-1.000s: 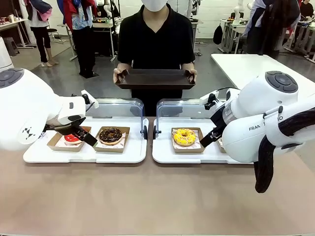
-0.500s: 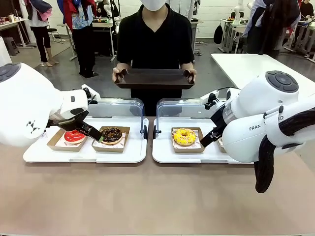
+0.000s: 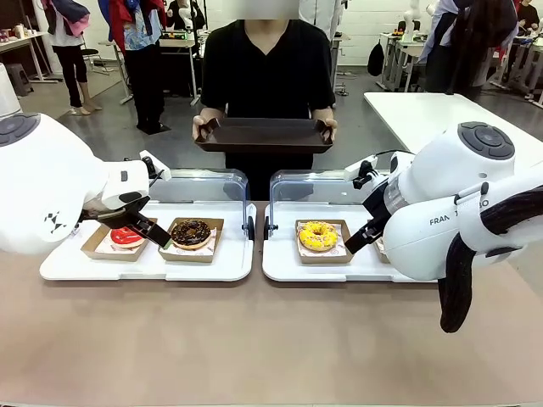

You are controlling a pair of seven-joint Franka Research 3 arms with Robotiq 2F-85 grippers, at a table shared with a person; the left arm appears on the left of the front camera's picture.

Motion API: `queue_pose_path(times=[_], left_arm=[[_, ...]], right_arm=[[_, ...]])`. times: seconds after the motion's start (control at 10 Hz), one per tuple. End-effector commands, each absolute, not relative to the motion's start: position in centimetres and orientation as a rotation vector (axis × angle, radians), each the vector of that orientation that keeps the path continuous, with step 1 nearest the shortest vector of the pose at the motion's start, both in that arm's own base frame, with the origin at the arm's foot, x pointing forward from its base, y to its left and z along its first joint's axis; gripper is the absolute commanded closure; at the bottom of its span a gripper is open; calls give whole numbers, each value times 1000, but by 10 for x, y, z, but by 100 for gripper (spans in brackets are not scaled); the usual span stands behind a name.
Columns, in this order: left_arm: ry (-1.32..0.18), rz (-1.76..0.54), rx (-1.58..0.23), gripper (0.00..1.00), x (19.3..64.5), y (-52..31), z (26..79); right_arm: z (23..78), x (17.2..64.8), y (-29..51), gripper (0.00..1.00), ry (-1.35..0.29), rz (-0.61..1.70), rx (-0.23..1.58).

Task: Provide the desired donut to the person.
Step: Pick up and lift the Paper togo box containing the Donut pointed at by the person.

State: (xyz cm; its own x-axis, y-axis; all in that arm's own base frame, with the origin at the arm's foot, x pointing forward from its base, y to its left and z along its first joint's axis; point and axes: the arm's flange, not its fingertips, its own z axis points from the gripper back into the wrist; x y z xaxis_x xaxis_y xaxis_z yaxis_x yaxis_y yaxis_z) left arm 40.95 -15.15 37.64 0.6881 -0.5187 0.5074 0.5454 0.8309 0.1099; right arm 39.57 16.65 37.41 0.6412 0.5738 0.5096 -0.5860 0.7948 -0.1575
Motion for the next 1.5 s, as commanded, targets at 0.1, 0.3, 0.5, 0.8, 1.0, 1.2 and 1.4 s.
queue_pose_path(times=[0.1, 0.3, 0.5, 0.8, 1.0, 1.2, 1.4], left_arm=[[-556, -597, -40, 0, 405, -151, 377], [-573, -587, -13, 0, 393, -148, 407], [-547, -680, 19, 0, 371, -134, 475], [-557, -722, 100, 0, 331, -128, 534], [-618, -701, 137, 0, 308, -120, 572], [-677, -669, 123, 0, 301, -113, 576], [-626, -702, 97, 0, 305, -120, 581]], right_arm=[[374, 396, 167, 0, -573, 662, 23], [410, 375, 161, 0, -617, 672, -5], [480, 345, 148, 0, -645, 669, -52], [550, 294, 136, 0, -660, 699, -125], [577, 264, 136, 0, -684, 717, -163], [574, 257, 132, 0, -680, 727, -163], [583, 260, 130, 0, -692, 714, -142]])
